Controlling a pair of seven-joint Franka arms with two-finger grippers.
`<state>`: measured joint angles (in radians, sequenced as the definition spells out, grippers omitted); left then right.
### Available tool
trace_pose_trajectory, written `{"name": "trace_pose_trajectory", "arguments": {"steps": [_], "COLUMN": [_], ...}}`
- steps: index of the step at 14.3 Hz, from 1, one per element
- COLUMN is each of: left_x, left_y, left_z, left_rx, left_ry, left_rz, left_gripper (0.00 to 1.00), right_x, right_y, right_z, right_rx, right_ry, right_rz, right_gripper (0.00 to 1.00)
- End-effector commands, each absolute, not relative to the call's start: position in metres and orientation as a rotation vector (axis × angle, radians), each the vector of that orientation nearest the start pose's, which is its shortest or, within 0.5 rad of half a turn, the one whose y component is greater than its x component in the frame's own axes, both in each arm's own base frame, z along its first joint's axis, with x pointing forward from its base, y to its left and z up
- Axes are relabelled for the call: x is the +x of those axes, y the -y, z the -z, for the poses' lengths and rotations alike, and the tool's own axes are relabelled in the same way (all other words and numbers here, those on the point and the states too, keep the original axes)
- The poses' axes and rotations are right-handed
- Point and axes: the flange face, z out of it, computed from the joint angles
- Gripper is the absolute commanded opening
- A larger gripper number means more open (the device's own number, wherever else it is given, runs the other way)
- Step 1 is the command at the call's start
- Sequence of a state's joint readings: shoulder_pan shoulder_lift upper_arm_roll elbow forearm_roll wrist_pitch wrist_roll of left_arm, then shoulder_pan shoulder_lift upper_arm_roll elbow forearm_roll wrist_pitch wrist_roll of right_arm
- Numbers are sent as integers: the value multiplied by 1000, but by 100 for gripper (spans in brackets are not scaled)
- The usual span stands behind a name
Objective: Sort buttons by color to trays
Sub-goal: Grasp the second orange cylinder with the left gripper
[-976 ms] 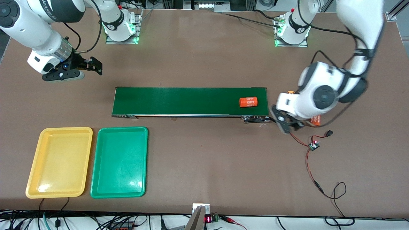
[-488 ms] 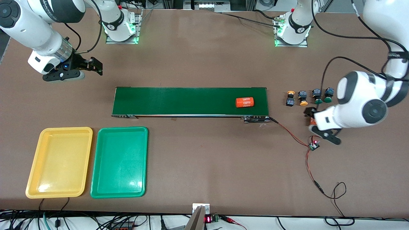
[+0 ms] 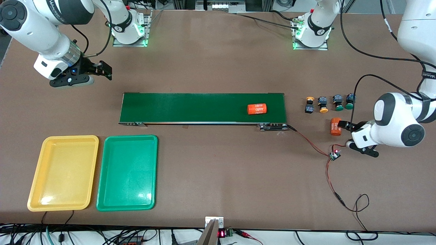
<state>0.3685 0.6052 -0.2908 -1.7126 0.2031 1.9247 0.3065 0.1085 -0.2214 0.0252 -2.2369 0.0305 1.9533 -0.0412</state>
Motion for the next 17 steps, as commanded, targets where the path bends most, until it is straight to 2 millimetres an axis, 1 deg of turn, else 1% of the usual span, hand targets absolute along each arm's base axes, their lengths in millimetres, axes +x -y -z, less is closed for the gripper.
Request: {"name": "trace_pose_trajectory", "arguments": {"steps": [1, 3, 5, 6, 7, 10, 11, 12, 13, 14, 16, 17], "left_x": [609, 596, 587, 581, 578, 578, 578, 582, 588, 595, 615, 621], "left_y": [-74, -64, -59, -56, -59, -60, -59, -61, -60, -54, -39, -27], "left_z": [-218, -211, -194, -181, -175, -180, -183, -191, -207, -220, -257, -272], "left_rx": [-3103, -3105, -3118, -3130, -3136, -3131, -3127, -3121, -3106, -3100, -3092, -3086], "left_ry": [-430, -407, -424, -432, -430, -424, -424, -418, -421, -436, -468, -503], "left_rz": [-580, -518, -441, -393, -356, -390, -412, -426, -450, -473, -509, -529], "left_gripper": [100, 100, 100, 99, 91, 46, 36, 31, 27, 26, 25, 25], "right_x": [469, 469, 469, 469, 469, 469, 469, 469, 469, 469, 469, 469], "right_y": [-68, -68, -68, -68, -68, -67, -67, -67, -67, -67, -67, -67], "right_z": [-455, -456, -455, -455, -455, -455, -455, -455, -455, -455, -455, -455], "right_rx": [-3103, -3103, -3103, -3103, -3103, -3103, -3103, -3103, -3103, -3103, -3103, -3103], "right_ry": [241, 241, 241, 241, 241, 238, 238, 238, 238, 238, 238, 238], "right_rz": [-88, -86, -88, -88, -88, -88, -88, -88, -88, -88, -88, -88], "right_gripper": [100, 100, 100, 100, 100, 100, 100, 100, 100, 100, 100, 100]}}
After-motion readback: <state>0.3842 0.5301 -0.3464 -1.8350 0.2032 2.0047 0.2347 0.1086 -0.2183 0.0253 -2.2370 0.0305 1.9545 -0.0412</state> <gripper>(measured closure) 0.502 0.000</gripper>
